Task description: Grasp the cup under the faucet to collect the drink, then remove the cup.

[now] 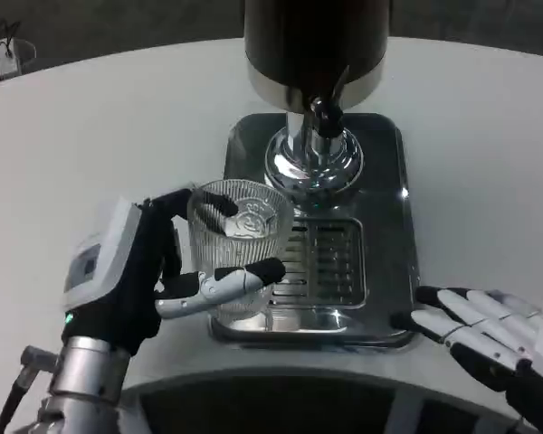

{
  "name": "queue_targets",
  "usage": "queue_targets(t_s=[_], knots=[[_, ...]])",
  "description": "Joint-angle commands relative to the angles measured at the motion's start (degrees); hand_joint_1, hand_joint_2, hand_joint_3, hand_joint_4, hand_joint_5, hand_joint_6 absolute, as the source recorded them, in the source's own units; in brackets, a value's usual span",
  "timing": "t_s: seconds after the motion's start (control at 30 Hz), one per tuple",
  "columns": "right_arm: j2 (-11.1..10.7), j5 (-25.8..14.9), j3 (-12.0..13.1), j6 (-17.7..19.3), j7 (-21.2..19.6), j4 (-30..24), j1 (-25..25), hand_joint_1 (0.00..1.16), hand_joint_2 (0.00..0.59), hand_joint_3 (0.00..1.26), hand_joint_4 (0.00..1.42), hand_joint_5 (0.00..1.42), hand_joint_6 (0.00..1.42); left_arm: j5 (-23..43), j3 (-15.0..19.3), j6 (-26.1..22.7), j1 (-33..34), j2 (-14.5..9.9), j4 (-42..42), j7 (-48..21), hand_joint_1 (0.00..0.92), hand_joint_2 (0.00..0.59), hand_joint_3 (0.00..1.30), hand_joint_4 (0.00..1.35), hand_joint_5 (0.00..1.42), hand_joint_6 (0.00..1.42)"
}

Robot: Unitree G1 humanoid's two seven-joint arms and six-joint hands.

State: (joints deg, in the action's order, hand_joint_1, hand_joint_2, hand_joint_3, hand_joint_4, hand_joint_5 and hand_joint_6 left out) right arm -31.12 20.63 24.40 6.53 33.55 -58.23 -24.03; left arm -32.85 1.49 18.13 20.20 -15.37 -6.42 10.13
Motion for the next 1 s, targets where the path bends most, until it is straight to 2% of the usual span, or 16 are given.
queue_targets(t_s=[0.03, 0.7, 0.9, 1.0], knots=[[0.49, -1.45, 1.60, 1.59, -0.41, -0.66, -1.52, 0.44, 0.475, 0.11, 0.00, 0.00, 0.00, -0.97, -1.54, -0.85, 3.41, -0.76, -2.32, 2.00, 0.496, 0.000, 1.00, 1.10, 1.29, 1.42], [1.10, -3.99, 5.38, 3.40, -0.27, 0.28, -3.68, 0.44, 0.479, 0.11, 0.00, 0.00, 0.02, -4.81, -9.65, -4.40, 13.12, -0.04, -12.54, 6.82, 0.486, 0.000, 0.97, 1.07, 1.26, 1.42], [1.44, -4.11, 5.87, 3.88, -0.34, 0.67, -4.35, 0.44, 0.480, 0.11, 0.00, 0.00, 0.02, -4.24, -11.01, -4.90, 14.20, -0.45, -13.65, 5.71, 0.473, 0.000, 0.84, 0.91, 1.15, 1.41], [1.60, -4.13, 5.93, 4.00, -0.42, 0.73, -4.49, 0.44, 0.480, 0.11, 0.00, 0.00, 0.02, -3.71, -11.34, -5.32, 13.99, -0.99, -13.61, 4.58, 0.423, 0.015, 0.74, 0.78, 1.05, 1.36]])
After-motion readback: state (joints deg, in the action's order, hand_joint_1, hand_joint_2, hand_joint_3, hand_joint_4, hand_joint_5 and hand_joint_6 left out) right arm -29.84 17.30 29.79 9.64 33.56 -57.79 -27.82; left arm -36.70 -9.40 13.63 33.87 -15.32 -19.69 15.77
